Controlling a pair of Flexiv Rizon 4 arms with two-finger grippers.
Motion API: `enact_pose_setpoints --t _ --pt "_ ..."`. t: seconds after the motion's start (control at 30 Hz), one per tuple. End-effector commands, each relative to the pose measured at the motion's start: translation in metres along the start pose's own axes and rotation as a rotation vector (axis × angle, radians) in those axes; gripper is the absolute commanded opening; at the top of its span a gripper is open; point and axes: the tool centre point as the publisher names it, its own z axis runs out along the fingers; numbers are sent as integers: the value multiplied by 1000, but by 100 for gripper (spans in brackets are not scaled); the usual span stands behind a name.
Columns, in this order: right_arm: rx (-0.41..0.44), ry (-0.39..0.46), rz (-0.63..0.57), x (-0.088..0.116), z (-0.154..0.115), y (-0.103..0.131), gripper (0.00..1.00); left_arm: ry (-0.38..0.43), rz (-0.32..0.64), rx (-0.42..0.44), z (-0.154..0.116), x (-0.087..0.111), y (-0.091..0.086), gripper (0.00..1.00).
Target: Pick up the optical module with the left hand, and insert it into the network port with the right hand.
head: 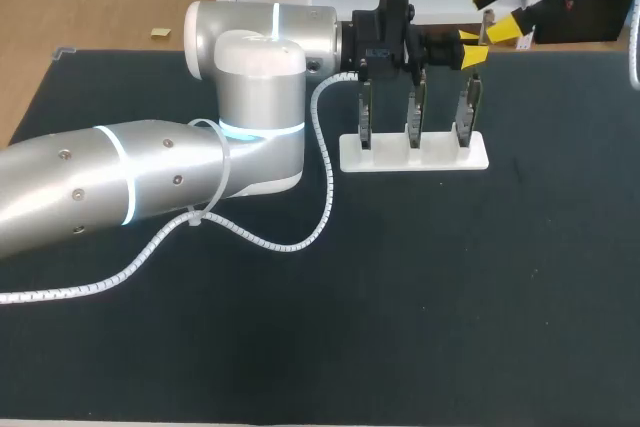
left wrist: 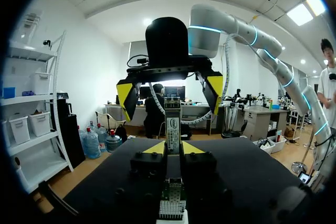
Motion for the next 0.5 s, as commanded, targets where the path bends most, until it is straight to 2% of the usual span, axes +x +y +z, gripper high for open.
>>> enact_pose_setpoints --t 0.03,0.5 --pt "4 -3 1 0 0 1 0 -1 1 1 1 0 1 0" --pt "7 -4 7 0 1 2 0 -1 1 1 1 0 1 0"
